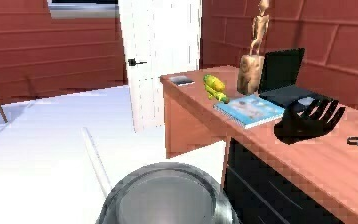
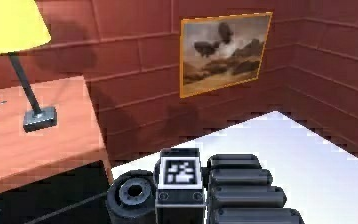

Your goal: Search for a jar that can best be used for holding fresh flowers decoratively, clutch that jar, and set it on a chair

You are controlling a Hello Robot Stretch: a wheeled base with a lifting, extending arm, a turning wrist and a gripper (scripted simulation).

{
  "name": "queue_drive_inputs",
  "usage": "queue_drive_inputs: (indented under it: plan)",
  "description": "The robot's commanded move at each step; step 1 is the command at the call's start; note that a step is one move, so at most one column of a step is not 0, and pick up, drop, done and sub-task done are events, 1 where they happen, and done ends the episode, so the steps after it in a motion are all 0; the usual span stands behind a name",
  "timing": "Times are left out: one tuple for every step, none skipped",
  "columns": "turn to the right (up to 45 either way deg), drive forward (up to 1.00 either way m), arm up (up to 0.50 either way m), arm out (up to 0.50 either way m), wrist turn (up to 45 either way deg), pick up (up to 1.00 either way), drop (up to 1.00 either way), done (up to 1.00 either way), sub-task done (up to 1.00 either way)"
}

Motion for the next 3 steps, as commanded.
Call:
queue_drive_inputs:
  plan:
    - [-33.0, 0.00, 0.00, 0.00, 0.0, 0.00, 0.00, 0.00, 0.00]
    - [45.0, 0.00, 0.00, 0.00, 0.0, 0.00, 0.00, 0.00, 0.00]
    - [45.0, 0.00, 0.00, 0.00, 0.0, 0.00, 0.00, 0.00, 0.00]
